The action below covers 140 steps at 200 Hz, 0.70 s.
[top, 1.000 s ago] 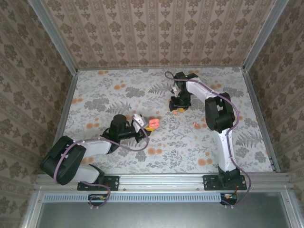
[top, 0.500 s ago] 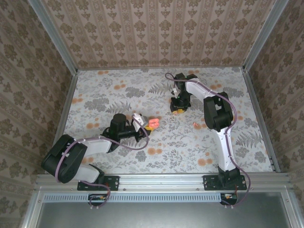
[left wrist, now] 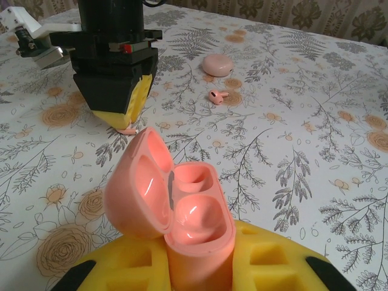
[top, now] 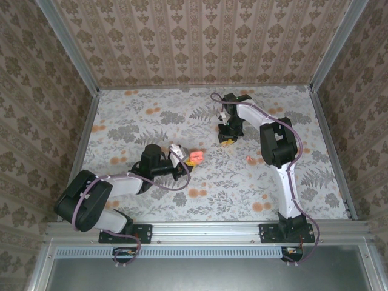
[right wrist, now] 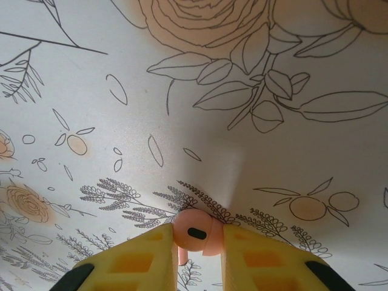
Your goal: Insert the wireless bluetooth earbuds into the charging case
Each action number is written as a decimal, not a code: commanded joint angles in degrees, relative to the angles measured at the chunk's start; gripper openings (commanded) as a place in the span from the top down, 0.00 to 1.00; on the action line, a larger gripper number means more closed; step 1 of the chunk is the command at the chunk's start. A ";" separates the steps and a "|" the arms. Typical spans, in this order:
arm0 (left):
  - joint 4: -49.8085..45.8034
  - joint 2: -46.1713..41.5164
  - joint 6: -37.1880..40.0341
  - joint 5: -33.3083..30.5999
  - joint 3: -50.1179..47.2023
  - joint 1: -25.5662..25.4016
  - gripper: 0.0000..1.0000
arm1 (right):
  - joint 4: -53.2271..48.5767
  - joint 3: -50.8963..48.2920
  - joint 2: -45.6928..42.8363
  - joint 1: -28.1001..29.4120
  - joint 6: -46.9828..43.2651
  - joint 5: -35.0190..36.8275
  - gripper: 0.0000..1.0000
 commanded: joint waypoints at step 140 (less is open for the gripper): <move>1.72 0.29 -1.14 2.16 1.63 0.81 0.88 | -4.88 5.05 3.14 1.62 3.12 3.66 0.65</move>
